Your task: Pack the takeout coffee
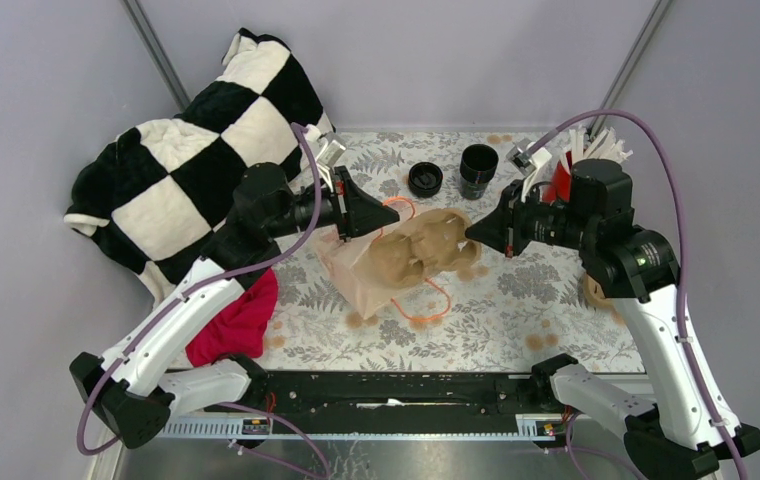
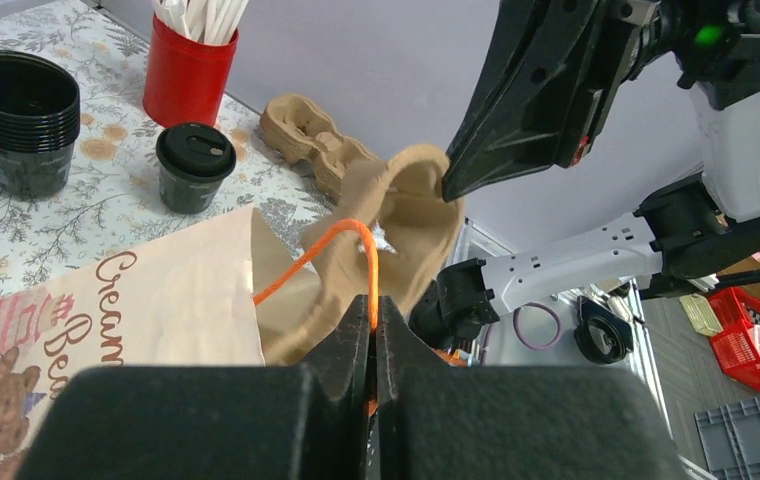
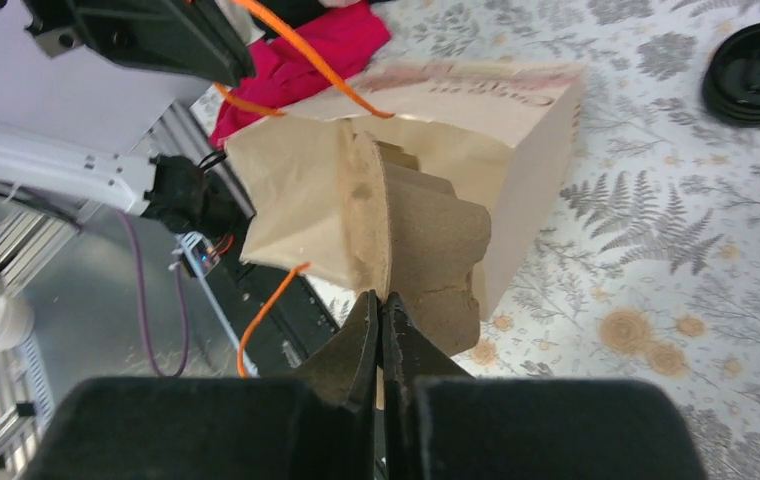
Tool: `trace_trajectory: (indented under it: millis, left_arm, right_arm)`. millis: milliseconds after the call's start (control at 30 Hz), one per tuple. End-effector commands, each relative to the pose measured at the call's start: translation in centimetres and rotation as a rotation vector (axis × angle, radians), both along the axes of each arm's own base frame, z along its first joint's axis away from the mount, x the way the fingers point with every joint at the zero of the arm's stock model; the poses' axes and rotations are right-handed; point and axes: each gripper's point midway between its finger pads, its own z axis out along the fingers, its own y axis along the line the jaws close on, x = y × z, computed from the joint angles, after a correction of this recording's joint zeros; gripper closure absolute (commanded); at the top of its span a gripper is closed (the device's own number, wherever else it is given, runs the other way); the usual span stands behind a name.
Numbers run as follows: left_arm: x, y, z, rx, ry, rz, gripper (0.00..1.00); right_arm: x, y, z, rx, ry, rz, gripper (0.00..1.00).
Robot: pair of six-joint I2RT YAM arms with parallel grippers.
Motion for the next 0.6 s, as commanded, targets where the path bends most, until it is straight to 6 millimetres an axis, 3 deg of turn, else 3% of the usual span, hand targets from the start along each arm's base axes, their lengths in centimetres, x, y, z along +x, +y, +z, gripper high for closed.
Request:
trace_trajectory:
  millis: [0, 167, 333, 500, 567]
  left_arm:
    - [-0.4, -0.3, 2.3, -0.059, -0.050, -0.021, 1.00]
    - [0.6, -0.2, 1.9, -0.051, -0.041, 0.030, 1.00]
    - [0.8, -0.5, 1.1, -0.046, 0.019, 0.033, 1.00]
    - [0.7, -1.3, 1.9, -0.153, 0.086, -0.002, 1.00]
    - [0.7, -1.3, 2.0, -0.176, 0.103, -0.003, 1.00]
  right_arm:
    - [1.5, -1.0, 2.5, -0.004, -0.083, -0.112, 1.00]
    - [2.5, -3.1, 0.2, -0.119, -0.093, -0.210, 1.00]
    - [0.1, 1.1, -0.5, -0.015, -0.014, 0.021, 1.00]
    - [-0.9, 5.3, -1.9, -0.119, -0.001, 0.108, 1.00]
    - [-0.9, 5.9, -2.5, -0.158, 0.011, 0.119, 1.00]
